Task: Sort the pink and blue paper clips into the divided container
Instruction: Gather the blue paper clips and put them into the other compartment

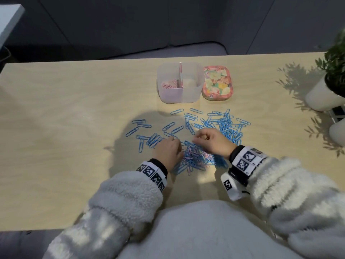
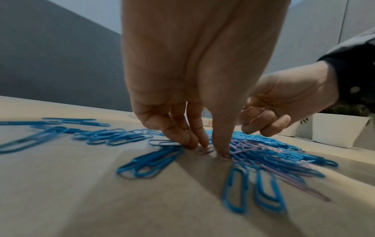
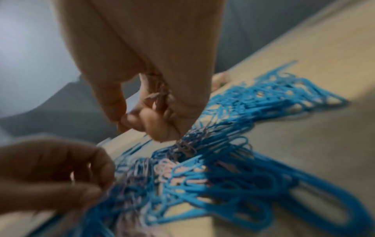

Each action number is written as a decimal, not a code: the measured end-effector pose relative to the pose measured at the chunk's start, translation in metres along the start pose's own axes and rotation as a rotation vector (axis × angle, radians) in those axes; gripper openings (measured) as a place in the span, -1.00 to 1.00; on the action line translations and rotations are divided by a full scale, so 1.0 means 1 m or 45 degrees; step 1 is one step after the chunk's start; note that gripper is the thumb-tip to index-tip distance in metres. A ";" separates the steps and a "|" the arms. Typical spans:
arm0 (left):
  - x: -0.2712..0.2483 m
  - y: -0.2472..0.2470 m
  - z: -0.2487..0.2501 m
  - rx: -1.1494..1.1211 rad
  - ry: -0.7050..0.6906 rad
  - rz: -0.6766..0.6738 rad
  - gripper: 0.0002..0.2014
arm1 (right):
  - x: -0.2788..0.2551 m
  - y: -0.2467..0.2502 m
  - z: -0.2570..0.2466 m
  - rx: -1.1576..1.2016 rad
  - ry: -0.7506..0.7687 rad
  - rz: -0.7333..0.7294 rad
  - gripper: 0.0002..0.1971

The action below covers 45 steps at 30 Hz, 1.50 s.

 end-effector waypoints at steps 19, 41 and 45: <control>-0.008 -0.003 -0.005 0.117 -0.112 -0.026 -0.85 | -0.001 -0.006 0.006 0.239 -0.121 -0.153 -0.78; -0.012 0.006 -0.023 -0.247 0.113 -0.035 -0.92 | -0.006 0.003 0.013 -0.499 0.125 0.070 -0.86; -0.016 0.006 -0.008 -0.180 -0.121 -0.019 -0.87 | -0.013 -0.010 0.014 0.210 -0.157 -0.212 -0.69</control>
Point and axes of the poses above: each hand's wrist, its own x-axis towards the middle knuckle, its own y-axis out of the back of the hand, z = x × y, the point moved 4 cm from there along x, towards the middle knuckle, and after that the axes turned 10 degrees about -y, right-handed, at the moved point
